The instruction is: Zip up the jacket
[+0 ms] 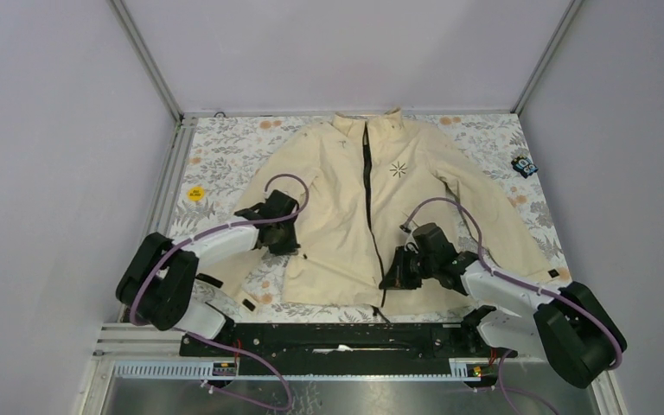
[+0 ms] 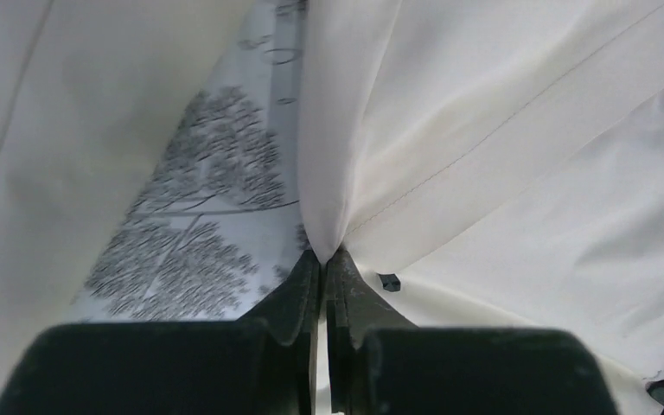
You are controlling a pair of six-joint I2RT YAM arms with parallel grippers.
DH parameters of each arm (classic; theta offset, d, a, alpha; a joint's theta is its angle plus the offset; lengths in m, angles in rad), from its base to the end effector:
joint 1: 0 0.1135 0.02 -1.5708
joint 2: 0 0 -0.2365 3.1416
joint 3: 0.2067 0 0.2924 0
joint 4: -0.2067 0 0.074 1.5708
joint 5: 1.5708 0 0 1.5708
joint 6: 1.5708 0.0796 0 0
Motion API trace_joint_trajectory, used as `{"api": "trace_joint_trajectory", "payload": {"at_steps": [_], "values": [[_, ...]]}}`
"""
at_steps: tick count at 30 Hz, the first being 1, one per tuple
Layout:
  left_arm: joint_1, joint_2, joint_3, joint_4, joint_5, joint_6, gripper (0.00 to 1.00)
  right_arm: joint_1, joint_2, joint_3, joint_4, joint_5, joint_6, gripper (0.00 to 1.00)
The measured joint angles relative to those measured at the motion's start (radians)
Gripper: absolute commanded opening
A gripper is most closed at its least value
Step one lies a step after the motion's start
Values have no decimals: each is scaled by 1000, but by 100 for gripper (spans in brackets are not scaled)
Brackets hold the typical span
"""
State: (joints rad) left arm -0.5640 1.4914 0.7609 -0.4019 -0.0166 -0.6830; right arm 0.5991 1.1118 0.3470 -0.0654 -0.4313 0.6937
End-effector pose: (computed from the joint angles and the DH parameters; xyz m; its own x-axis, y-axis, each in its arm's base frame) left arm 0.2708 -0.1698 0.0639 -0.9271 -0.1602 -0.3388 -0.0729 0.9639 -0.2563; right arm 0.1976 0.1752 0.0627 -0.9451 0.0580 -0.3215 -0.1832 0.7206 0.6687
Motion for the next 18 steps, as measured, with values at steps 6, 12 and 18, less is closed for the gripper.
{"api": "trace_joint_trajectory", "payload": {"at_steps": [6, 12, 18], "values": [[47, -134, -34, -82, -51, -27, 38, 36, 91, 40, 88, -5, 5, 0], [64, -301, -63, -105, -55, -19, 97, 88, 159, 77, 91, -4, -3, 0], [66, -541, -97, 2, 109, -39, 99, 150, 183, 94, 175, -35, 13, 0]]}}
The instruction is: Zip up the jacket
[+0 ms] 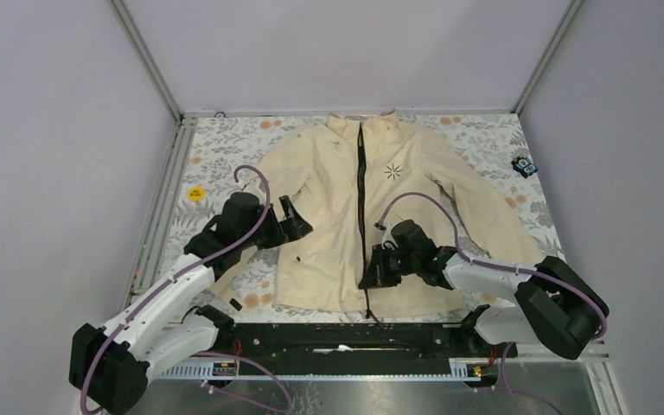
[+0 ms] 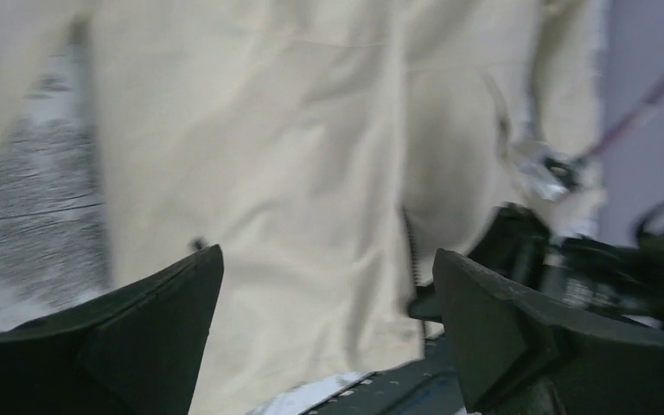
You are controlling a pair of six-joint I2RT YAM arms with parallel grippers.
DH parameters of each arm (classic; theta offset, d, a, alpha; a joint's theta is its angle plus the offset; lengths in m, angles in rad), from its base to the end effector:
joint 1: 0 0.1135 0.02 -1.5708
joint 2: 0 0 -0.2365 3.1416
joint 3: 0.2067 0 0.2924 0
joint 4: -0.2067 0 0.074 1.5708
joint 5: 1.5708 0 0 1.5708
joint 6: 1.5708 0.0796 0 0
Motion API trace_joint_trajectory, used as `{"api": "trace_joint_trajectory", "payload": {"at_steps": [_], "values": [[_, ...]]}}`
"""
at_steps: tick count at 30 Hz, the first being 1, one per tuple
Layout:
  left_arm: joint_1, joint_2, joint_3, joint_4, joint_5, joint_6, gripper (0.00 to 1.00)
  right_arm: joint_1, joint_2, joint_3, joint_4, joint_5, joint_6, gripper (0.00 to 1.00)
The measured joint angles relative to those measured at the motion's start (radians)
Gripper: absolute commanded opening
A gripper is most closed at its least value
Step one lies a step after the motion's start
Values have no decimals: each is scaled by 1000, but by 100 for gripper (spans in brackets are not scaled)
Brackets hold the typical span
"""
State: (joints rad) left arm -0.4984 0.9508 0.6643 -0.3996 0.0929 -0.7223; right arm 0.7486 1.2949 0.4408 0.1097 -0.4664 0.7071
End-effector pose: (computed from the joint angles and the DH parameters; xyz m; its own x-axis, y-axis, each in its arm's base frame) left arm 0.2535 -0.1464 0.1856 -0.7738 -0.3283 -0.5417 0.0365 0.8306 -0.5556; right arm 0.1922 0.2274 0.0664 -0.9297 -0.0717 -0.3612 -0.3239 0.6259 0.7094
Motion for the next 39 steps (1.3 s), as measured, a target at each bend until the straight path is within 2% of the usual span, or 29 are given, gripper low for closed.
{"api": "trace_joint_trajectory", "payload": {"at_steps": [2, 4, 5, 7, 10, 13, 14, 17, 21, 26, 32, 39], "values": [[0, -14, -19, 72, 86, -35, 97, 5, 8, -3, 53, -22, 17, 1], [0, 2, -55, 161, 181, -90, 81, 8, 25, -13, 128, -48, 44, 7], [0, 18, -78, 195, 217, -118, 80, 10, 37, -17, 154, -56, 56, 10], [-8, 45, -127, 250, 264, -167, 84, 16, 80, -26, 228, -78, 93, 15], [-34, 60, -179, 266, 274, -211, 88, 27, 147, -27, 276, -85, 129, 29], [-88, 87, -180, 268, 273, -242, 87, 31, 154, -24, 220, -65, 123, 58], [-108, 99, -180, 270, 273, -249, 87, 33, 143, -21, 182, -45, 111, 63], [-192, 133, -185, 296, 258, -277, 86, 36, 68, -7, 79, 0, 84, 69], [-322, 143, -190, 308, 198, -292, 87, 40, -40, 9, -60, 47, 56, 69], [-435, 213, -129, 251, 92, -278, 87, 68, -188, -3, -216, 109, 69, 50], [-591, 379, 68, 149, -81, -242, 85, 126, -280, -46, -347, 171, 129, 49], [-616, 466, 113, 137, -117, -203, 78, 218, -281, -52, -434, 197, 157, 44]]}}
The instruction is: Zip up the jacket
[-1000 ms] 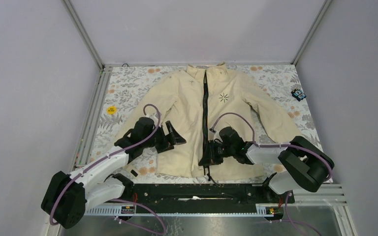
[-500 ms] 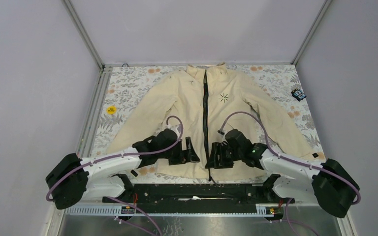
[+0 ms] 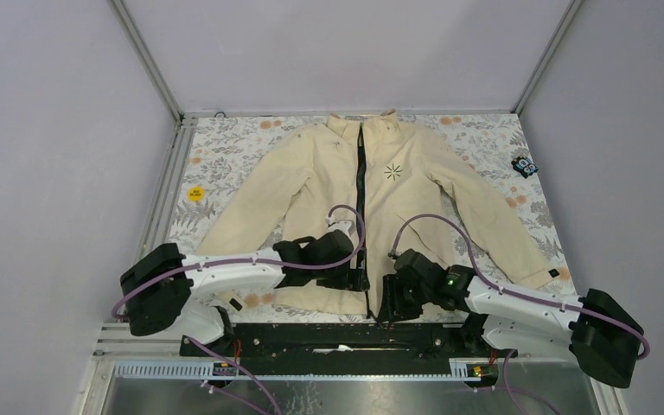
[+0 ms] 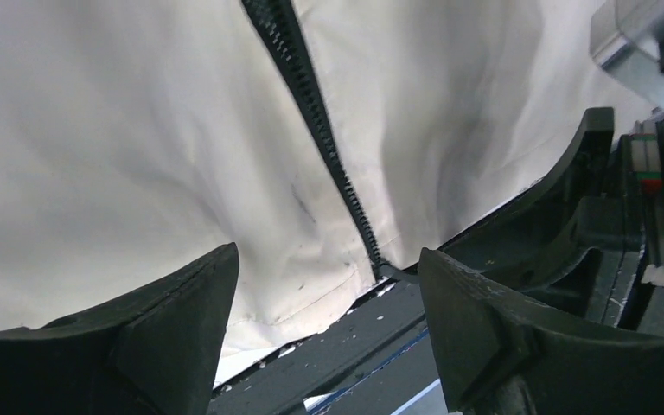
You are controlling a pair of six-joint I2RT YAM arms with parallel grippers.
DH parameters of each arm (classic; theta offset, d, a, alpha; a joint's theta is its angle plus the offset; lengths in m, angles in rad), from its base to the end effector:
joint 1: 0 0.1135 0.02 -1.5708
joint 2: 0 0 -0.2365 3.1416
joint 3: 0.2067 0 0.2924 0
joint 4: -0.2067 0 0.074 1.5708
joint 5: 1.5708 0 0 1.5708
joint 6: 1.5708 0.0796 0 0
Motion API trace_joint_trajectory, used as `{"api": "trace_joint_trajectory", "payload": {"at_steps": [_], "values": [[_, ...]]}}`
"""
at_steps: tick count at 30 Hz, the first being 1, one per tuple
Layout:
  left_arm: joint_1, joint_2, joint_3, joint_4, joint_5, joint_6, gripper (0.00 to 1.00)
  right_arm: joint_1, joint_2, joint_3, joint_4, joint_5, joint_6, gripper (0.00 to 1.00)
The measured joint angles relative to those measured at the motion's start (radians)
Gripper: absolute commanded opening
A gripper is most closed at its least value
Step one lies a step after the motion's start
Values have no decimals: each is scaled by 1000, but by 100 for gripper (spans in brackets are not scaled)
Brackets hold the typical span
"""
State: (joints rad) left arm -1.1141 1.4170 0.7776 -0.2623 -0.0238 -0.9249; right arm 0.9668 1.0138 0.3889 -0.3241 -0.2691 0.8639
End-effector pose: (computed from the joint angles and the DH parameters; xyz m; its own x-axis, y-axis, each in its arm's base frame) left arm 0.1536 -0.3083 0.1041 -0.9195 0.0611 -0.3883 0.2599 0.8355 -0.4841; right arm 0.1246 0.2178 0.0730 -0.9700 -0.1151 -0.2140 -0.2214 0.7815 0.5833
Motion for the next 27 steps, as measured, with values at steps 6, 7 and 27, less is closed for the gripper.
{"api": "trace_joint_trajectory", "payload": {"at_steps": [6, 7, 27], "values": [[6, 72, 92, 12, -1, 54, 67, 12, -86, -16, -61, 108, 23, 51], [9, 82, 102, 23, -4, 57, 67, 13, -84, -6, -75, 149, 23, 58], [178, -381, -111, -28, -180, -9, 92, -26, 714, 632, -243, 592, 32, 34]]}}
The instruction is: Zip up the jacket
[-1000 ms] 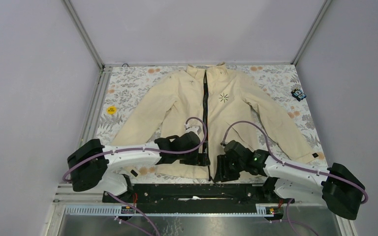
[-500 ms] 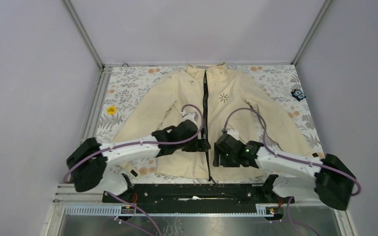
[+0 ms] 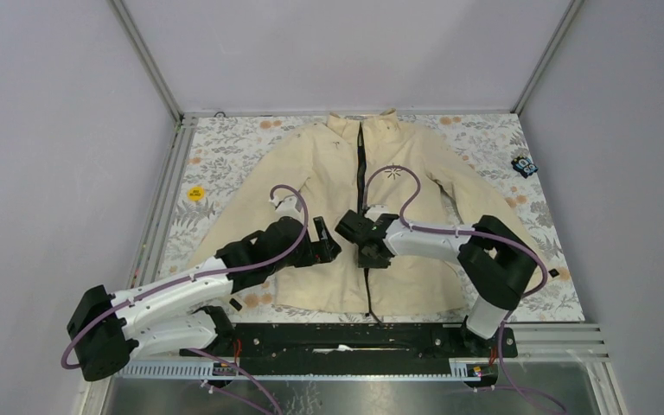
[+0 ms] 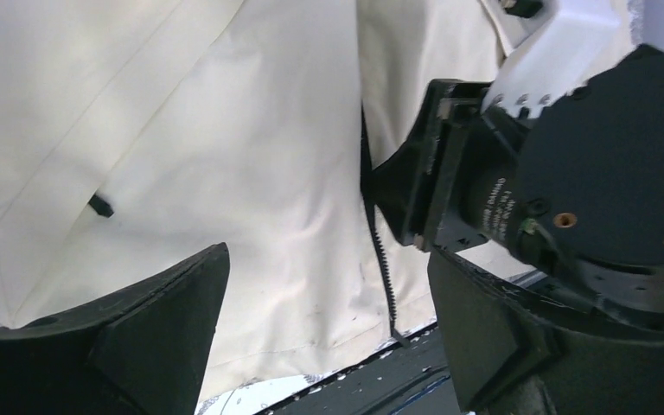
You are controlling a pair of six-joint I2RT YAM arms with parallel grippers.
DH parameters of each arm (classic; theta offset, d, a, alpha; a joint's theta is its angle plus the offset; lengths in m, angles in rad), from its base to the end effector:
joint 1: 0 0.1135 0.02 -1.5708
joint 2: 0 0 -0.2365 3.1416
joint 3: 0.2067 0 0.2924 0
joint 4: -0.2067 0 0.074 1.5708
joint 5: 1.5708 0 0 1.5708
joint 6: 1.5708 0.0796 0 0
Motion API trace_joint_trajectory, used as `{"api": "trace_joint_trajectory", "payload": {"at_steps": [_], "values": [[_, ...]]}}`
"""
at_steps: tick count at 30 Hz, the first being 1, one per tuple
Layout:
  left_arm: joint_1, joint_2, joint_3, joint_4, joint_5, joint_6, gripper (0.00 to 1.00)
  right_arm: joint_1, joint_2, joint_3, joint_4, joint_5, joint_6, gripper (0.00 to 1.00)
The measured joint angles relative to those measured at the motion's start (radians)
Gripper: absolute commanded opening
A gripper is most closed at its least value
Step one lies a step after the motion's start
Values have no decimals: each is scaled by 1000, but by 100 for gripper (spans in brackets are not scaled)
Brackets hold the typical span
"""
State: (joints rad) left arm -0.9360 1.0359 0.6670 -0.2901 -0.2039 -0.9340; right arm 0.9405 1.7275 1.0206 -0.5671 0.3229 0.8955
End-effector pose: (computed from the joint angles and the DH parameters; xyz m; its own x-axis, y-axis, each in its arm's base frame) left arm 0.1957 -0.2386 0.1767 -0.7736 -0.2774 -0.5698 0.1205 0.8184 -0.5619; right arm 0.2309 0.2737 0.0639 -0.9076 0.0118 -0.4197 -0.0048 0.9992 0.0386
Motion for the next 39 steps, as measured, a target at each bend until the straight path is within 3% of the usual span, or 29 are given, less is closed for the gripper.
{"api": "trace_joint_trajectory", "payload": {"at_steps": [5, 8, 9, 15, 19, 22, 24, 27, 30, 32, 36, 39], "values": [[3, -26, -7, -30, -13, 0, 93, 0, -88, -98, 64, 7, -27, 34], [7, -35, -7, -28, -12, 0, 93, -1, -211, -208, 117, -5, -80, 5], [8, -34, -7, -25, -9, 0, 93, -1, -266, -248, 141, -13, -100, 0], [12, 35, -6, 53, 73, 0, 90, -3, -526, -360, 252, -41, -179, 0], [13, 164, -6, 165, 210, -13, 77, -11, -643, -417, 330, -65, -232, 0], [13, 262, -7, 285, 317, -42, 76, -22, -717, -475, 392, -109, -269, 0], [13, 309, -14, 374, 373, -69, 77, -27, -769, -518, 435, -137, -288, 0], [13, 356, -24, 489, 430, -112, 89, -32, -819, -562, 474, -164, -301, 0], [13, 386, -23, 571, 449, -138, 90, -35, -844, -591, 502, -198, -310, 0], [13, 412, -20, 605, 457, -149, 84, -36, -851, -601, 518, -219, -315, 0], [17, 489, -4, 640, 470, -171, 61, -50, -874, -636, 526, -228, -315, 0], [18, 557, 23, 663, 466, -190, 37, -49, -887, -654, 541, -267, -314, 0]]}}
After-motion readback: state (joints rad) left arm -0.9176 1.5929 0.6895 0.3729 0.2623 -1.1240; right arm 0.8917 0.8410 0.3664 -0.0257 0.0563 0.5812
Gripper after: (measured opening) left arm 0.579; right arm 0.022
